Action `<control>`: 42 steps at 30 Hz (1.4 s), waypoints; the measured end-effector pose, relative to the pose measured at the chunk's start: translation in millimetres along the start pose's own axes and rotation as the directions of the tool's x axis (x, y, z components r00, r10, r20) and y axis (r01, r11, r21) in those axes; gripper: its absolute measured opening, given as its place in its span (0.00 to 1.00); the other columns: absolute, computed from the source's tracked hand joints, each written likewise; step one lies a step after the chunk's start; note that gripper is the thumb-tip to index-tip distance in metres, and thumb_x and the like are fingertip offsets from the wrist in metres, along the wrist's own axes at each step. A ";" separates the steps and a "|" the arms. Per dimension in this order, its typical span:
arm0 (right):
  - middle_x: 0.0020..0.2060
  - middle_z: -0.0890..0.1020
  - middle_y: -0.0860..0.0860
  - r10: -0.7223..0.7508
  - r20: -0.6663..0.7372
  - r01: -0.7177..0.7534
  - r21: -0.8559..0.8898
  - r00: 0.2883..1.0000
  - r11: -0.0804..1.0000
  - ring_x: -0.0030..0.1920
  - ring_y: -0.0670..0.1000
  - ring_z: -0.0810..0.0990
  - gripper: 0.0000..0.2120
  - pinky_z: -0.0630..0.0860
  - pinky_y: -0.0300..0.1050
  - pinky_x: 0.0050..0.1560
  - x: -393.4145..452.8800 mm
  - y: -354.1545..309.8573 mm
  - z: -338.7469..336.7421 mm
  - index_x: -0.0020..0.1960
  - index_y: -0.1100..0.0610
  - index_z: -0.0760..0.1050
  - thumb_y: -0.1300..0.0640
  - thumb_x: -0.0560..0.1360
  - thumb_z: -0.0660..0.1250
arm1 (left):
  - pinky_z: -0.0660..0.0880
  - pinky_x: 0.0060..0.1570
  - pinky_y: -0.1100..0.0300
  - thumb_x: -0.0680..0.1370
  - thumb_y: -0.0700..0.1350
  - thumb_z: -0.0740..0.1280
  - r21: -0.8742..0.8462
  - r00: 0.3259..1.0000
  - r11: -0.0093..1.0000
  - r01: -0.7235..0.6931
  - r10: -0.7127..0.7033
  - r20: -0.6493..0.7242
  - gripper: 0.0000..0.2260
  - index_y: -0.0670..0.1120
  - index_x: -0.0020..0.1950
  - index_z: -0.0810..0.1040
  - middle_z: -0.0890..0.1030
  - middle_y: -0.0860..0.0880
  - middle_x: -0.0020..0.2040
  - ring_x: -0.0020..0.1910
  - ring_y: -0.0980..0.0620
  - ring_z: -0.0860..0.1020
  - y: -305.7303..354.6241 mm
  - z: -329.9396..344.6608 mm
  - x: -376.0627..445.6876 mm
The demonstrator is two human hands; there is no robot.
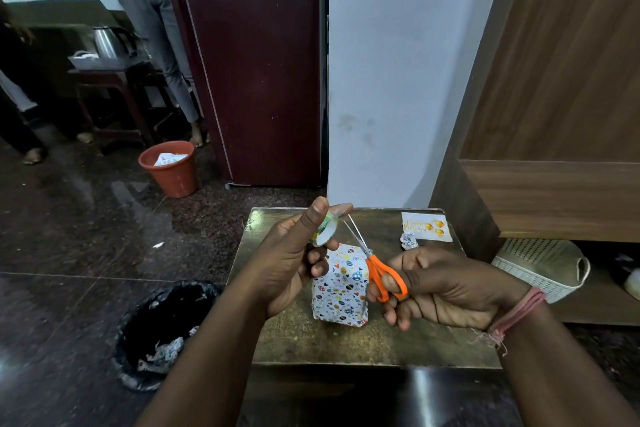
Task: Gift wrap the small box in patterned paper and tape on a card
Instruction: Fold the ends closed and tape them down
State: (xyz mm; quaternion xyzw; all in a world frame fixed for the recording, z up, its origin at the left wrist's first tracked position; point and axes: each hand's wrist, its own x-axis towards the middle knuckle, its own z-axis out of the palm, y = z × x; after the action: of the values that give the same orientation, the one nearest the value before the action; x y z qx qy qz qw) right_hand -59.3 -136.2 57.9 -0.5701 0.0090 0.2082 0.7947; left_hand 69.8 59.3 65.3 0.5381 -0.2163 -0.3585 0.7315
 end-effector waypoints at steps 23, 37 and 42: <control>0.48 0.74 0.65 -0.071 -0.026 0.072 0.028 0.997 0.997 0.40 0.54 0.82 0.19 0.81 0.41 0.37 7.3 1.5 -6.3 0.52 0.70 0.78 0.57 0.72 0.78 | 0.66 0.27 0.66 0.73 0.59 0.70 0.084 0.997 0.996 0.027 -0.033 0.070 0.23 0.48 0.63 0.85 0.75 0.42 0.47 0.35 0.54 0.63 -1.9 1.4 -2.4; 0.48 0.86 0.57 -0.132 -0.773 -0.683 -0.616 0.621 0.393 0.52 0.58 0.84 0.12 0.79 0.46 0.53 6.9 31.4 -48.7 0.49 0.58 0.82 0.51 0.73 0.67 | 0.77 0.38 0.62 0.68 0.57 0.75 0.037 0.995 0.996 -0.081 0.078 0.065 0.26 0.53 0.66 0.83 0.81 0.43 0.47 0.30 0.55 0.71 -5.8 1.1 2.8; 0.71 0.74 0.51 -0.157 -0.825 -0.807 -0.565 0.543 0.175 0.70 0.53 0.73 0.22 0.68 0.41 0.69 21.4 42.1 -40.0 0.74 0.50 0.71 0.50 0.81 0.63 | 0.78 0.42 0.58 0.67 0.56 0.76 0.092 0.994 0.992 -0.084 0.078 0.072 0.26 0.56 0.65 0.84 0.81 0.42 0.48 0.30 0.56 0.72 -7.3 4.9 0.9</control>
State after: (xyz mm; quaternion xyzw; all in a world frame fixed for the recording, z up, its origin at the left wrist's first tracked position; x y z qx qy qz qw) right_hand -45.2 -154.7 0.5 -0.9228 0.3489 0.1070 0.1231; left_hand 64.8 54.4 59.9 0.5502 -0.2797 -0.3361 0.7114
